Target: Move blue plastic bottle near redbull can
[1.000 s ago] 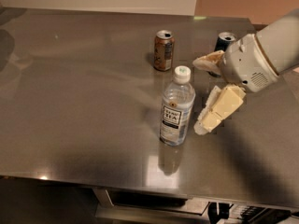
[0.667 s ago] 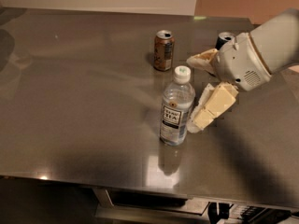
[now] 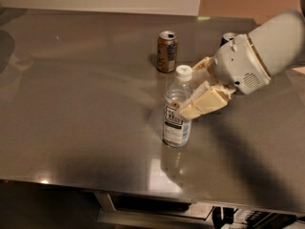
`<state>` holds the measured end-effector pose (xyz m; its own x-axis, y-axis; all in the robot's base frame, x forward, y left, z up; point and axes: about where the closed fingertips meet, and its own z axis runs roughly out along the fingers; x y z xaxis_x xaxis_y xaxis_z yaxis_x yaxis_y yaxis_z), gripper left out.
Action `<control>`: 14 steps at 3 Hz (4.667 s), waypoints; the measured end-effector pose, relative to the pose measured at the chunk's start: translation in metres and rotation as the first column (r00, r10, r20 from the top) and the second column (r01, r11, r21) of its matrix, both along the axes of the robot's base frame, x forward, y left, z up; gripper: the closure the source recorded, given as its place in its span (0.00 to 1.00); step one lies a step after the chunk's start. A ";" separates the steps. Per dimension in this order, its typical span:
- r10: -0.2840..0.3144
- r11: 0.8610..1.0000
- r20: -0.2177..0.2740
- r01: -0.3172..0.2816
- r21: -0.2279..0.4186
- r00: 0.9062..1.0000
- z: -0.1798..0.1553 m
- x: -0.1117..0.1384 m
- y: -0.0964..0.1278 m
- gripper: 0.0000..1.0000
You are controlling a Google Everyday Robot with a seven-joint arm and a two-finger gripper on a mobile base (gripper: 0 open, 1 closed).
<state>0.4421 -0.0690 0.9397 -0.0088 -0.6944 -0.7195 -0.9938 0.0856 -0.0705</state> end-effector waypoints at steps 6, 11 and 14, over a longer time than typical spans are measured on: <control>-0.485 0.874 -0.030 0.486 0.023 0.874 0.022 0.141 -0.157 1.00; -0.596 0.795 -0.074 0.600 0.083 0.800 0.000 0.174 -0.212 0.36; -0.588 0.802 -0.062 0.591 0.086 0.807 -0.004 0.175 -0.210 0.00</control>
Offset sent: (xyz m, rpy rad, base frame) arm 0.0636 -0.0563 0.0293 -0.0697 -0.0609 -0.2065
